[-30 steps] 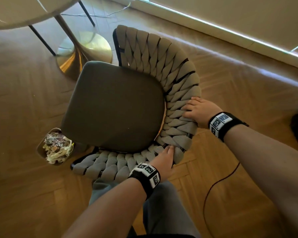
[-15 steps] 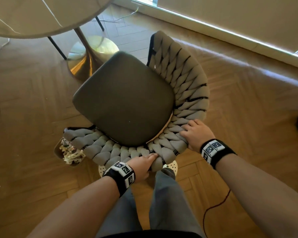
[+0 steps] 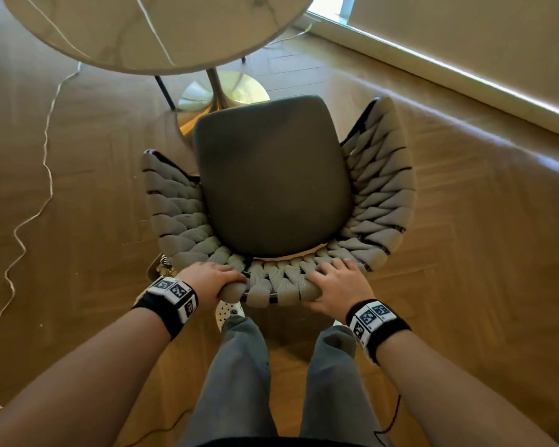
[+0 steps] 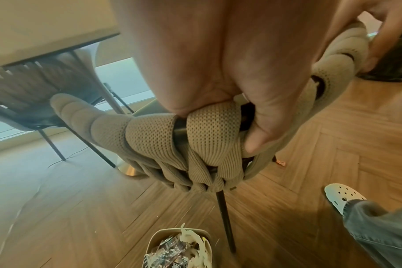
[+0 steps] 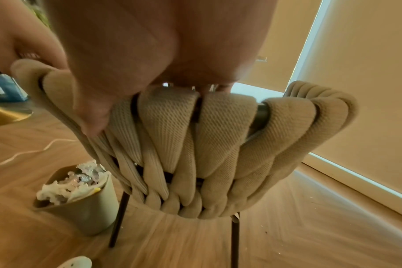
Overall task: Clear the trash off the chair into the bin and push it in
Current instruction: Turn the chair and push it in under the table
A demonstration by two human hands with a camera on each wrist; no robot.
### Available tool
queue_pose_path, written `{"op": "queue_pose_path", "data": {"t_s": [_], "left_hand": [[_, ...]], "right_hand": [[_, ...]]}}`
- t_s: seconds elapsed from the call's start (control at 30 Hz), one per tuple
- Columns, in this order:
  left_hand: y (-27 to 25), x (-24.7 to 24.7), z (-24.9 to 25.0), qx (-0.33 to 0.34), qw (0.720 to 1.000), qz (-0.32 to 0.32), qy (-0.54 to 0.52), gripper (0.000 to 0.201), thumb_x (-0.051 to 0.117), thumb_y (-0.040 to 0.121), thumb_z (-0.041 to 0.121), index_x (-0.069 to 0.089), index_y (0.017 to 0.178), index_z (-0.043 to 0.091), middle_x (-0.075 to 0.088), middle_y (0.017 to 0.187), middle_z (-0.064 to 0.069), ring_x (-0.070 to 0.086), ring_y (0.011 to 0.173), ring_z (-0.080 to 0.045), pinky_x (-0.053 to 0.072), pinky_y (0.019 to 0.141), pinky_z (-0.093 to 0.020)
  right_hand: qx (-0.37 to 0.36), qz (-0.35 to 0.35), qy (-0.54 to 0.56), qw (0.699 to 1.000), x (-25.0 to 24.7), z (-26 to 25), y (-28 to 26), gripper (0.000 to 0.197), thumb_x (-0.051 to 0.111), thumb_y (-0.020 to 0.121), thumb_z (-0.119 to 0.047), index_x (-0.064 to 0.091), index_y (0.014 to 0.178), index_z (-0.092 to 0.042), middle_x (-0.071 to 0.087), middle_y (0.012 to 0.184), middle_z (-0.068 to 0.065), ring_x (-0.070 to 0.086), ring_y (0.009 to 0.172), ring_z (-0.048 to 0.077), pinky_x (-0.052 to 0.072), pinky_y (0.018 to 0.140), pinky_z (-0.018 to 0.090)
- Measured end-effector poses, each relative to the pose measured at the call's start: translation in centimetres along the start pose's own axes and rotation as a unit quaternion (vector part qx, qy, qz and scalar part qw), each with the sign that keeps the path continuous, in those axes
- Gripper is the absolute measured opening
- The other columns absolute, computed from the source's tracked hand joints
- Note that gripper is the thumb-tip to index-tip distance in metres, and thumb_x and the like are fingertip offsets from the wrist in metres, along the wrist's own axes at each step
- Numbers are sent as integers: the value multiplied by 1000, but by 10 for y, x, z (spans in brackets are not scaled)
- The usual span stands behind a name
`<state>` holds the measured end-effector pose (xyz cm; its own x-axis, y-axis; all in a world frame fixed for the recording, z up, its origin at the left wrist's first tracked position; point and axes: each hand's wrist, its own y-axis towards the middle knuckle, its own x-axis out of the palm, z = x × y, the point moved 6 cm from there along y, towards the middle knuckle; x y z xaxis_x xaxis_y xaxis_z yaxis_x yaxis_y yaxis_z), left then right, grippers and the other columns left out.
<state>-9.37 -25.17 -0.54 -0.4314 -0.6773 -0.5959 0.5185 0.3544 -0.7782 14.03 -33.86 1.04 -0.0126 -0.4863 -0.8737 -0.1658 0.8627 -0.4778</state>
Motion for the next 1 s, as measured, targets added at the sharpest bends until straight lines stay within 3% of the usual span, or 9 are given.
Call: {"op": "queue_pose_path", "data": {"t_s": [0.07, 0.13, 0.2, 0.27, 0.4, 0.6, 0.77, 0.9, 1.0], "left_hand": [[-3, -1, 1, -11, 1000, 3, 2, 68, 67, 89, 36, 32, 146, 47, 38, 155, 7, 39, 141, -23, 29, 116, -48], [-3, 2, 10, -17, 1000, 15, 8, 71, 67, 83, 53, 34, 144, 42, 43, 152, 8, 40, 140, -21, 24, 118, -50], [-2, 4, 15, -29, 999, 40, 5, 74, 57, 76, 75, 39, 139, 40, 55, 141, 8, 48, 132, -19, 25, 116, -50], [-1, 2, 15, -34, 997, 63, 1, 75, 45, 73, 85, 42, 133, 41, 62, 130, 9, 54, 123, -18, 30, 110, -48], [0, 2, 8, -17, 995, 94, 23, 74, 34, 75, 87, 42, 134, 42, 64, 127, 9, 56, 121, -16, 34, 104, -46], [9, -12, -20, -24, 995, 96, 31, 102, 5, 59, 99, 39, 138, 45, 60, 136, 8, 53, 127, -16, 35, 101, -46], [17, -29, -48, -37, 995, 85, 31, 91, 20, 64, 96, 41, 136, 45, 61, 135, 10, 55, 125, -15, 35, 101, -45], [17, -37, -66, -42, 993, 111, 15, 104, 0, 54, 99, 43, 134, 47, 63, 131, 12, 56, 123, -14, 33, 105, -45], [16, -46, -79, -40, 993, 115, 13, 106, -2, 51, 97, 44, 133, 47, 65, 128, 14, 57, 121, -13, 33, 105, -43]], "right_hand": [[3, 1, 2, 1000, 1, 8, 3, 66, 58, 72, -77, 64, 120, -32, 68, 119, 1, 61, 112, 27, 42, 103, 48], [-17, -12, -14, 1000, 3, 12, 7, 68, 58, 72, -78, 66, 119, -29, 69, 117, 3, 64, 109, 28, 46, 100, 48], [-47, -33, -37, 998, 4, 13, 11, 66, 53, 74, -78, 68, 113, -28, 71, 111, 5, 67, 101, 28, 51, 91, 47], [-63, -55, -45, 996, 8, 15, 15, 67, 44, 74, -79, 70, 108, -28, 72, 106, 7, 69, 93, 29, 55, 83, 48], [-72, -60, -34, 995, 8, 19, 23, 68, 35, 75, -76, 72, 103, -26, 73, 106, 9, 71, 89, 30, 57, 78, 49], [-72, -42, -37, 996, -8, 14, 52, 68, 33, 76, -77, 72, 103, -29, 72, 98, 6, 68, 84, 29, 55, 77, 45], [-70, -29, -52, 996, -25, 11, 84, 70, 33, 75, -81, 71, 106, -32, 71, 100, 4, 66, 90, 30, 51, 83, 45], [-78, -28, -60, 995, -37, 4, 105, 69, 36, 75, -81, 69, 113, -32, 70, 108, 5, 65, 97, 31, 50, 88, 47], [-75, -26, -59, 995, -46, 0, 119, 69, 35, 77, -80, 68, 115, -33, 69, 110, 4, 65, 100, 30, 48, 90, 47]]}}
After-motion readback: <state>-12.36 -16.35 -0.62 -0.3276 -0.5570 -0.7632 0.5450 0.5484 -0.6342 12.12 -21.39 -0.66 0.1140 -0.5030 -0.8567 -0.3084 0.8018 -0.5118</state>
